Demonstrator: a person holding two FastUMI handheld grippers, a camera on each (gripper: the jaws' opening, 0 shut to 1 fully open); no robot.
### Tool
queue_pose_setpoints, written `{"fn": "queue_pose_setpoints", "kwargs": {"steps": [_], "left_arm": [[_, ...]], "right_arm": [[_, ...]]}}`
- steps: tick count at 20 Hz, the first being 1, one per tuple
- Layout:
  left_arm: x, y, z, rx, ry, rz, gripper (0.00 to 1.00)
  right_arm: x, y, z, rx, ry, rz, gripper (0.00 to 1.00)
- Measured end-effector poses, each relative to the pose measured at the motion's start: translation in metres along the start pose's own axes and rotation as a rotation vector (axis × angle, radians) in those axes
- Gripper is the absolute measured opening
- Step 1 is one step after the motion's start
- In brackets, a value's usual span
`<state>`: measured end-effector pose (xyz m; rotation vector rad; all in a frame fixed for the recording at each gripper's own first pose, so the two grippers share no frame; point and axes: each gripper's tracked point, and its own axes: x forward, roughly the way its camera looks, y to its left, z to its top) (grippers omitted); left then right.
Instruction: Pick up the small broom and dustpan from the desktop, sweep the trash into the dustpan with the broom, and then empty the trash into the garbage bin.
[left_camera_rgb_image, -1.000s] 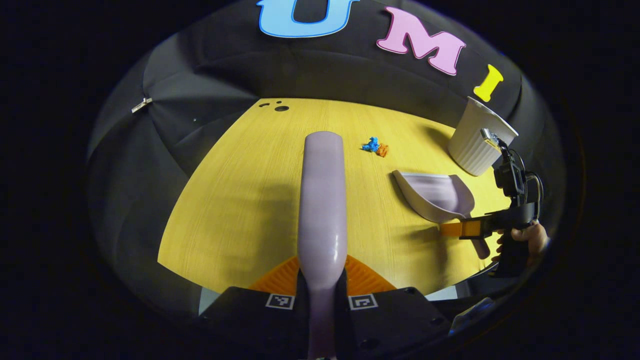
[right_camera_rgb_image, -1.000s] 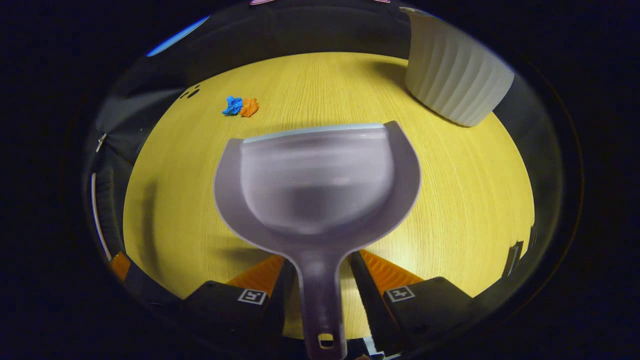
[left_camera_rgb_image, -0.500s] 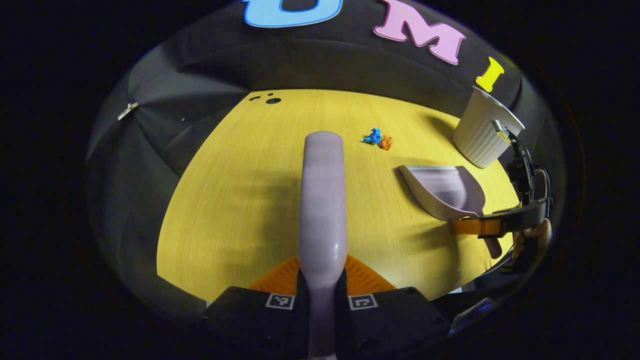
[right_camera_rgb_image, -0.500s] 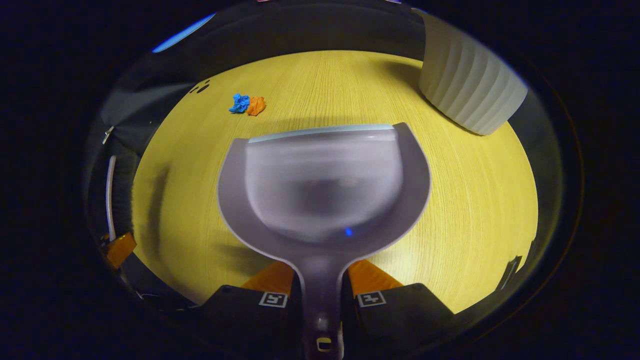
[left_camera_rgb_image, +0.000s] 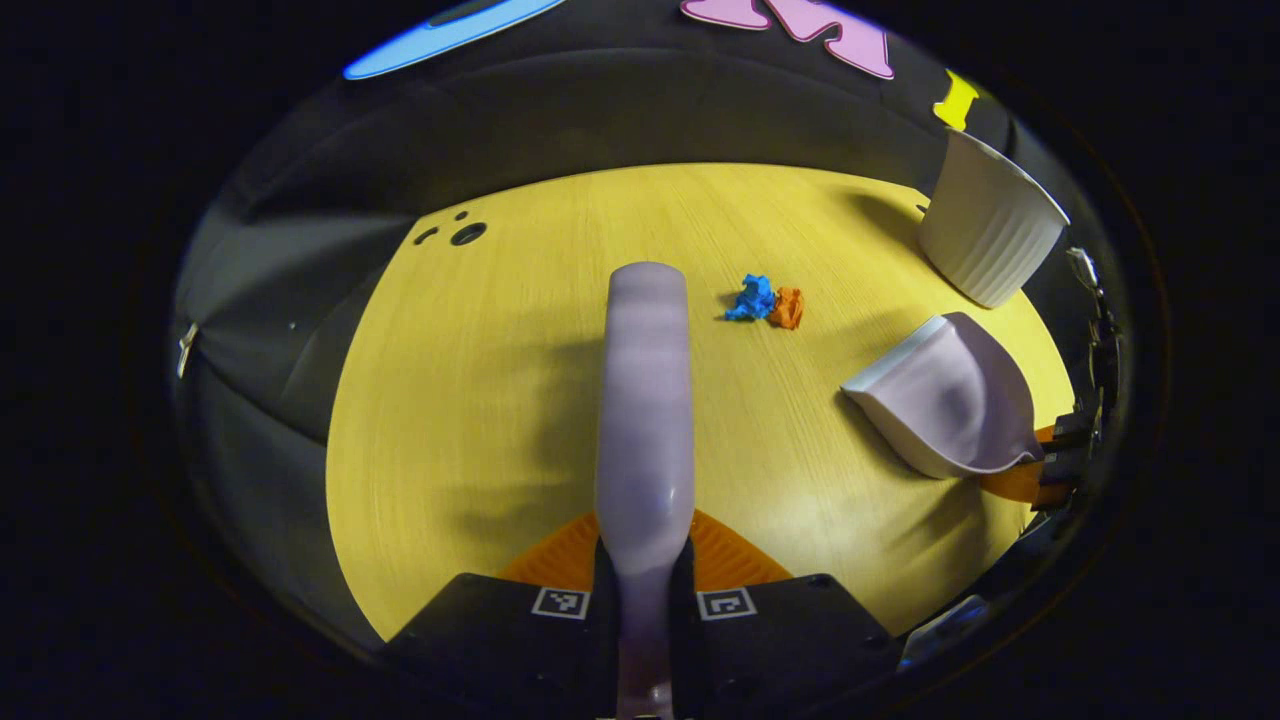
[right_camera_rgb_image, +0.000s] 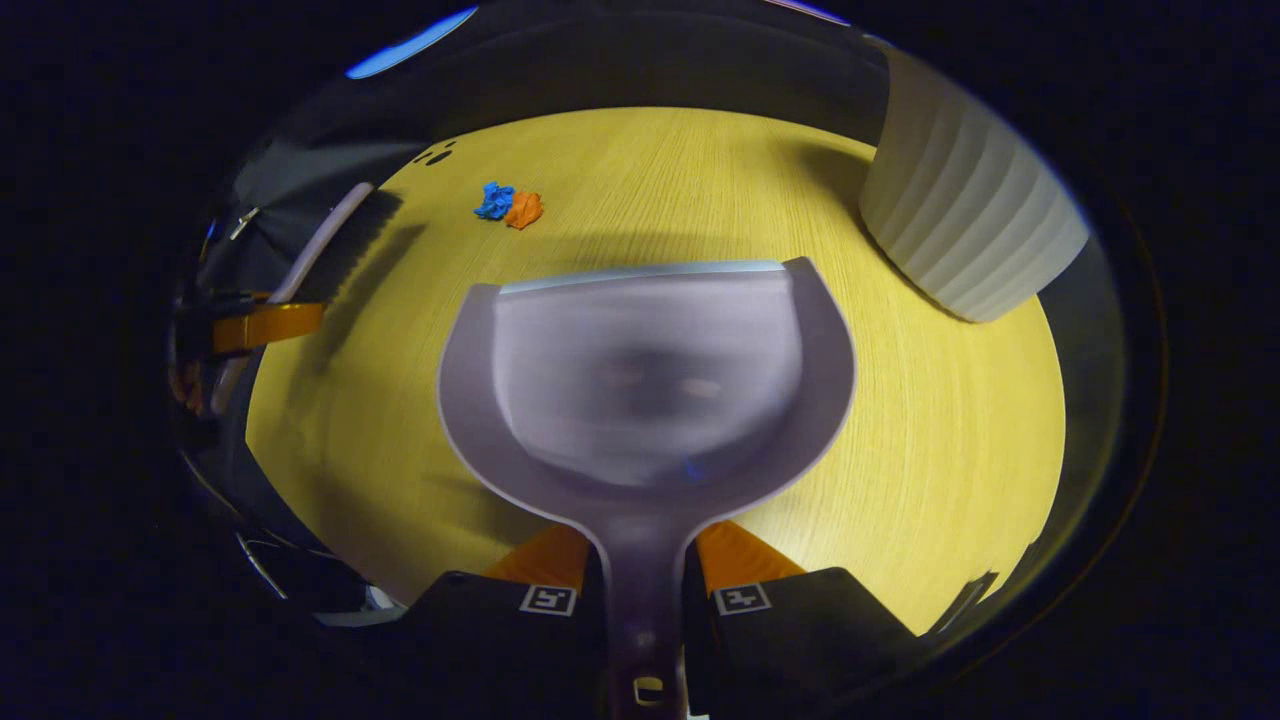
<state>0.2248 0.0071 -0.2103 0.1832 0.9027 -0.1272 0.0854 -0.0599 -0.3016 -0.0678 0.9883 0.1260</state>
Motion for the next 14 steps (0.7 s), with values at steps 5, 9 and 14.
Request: {"fn": "queue_pose_setpoints", "kwargs": {"steps": [5, 9, 14], "left_arm": [[0.042, 0.006, 0.053, 0.125, 0.029, 0.001, 0.25], [0.073, 0.004, 0.080, 0.306, 0.073, -0.011, 0.25], [0.088, -0.023, 0.096, 0.512, 0.103, -0.075, 0.23]], "right_arm": [[-0.013, -0.021, 0.019, -0.098, -0.053, 0.007, 0.39], [-0.012, -0.032, 0.022, -0.166, -0.044, 0.004, 0.35], [-0.010, -0.024, 0.005, -0.187, 0.009, 0.040, 0.35]]}}
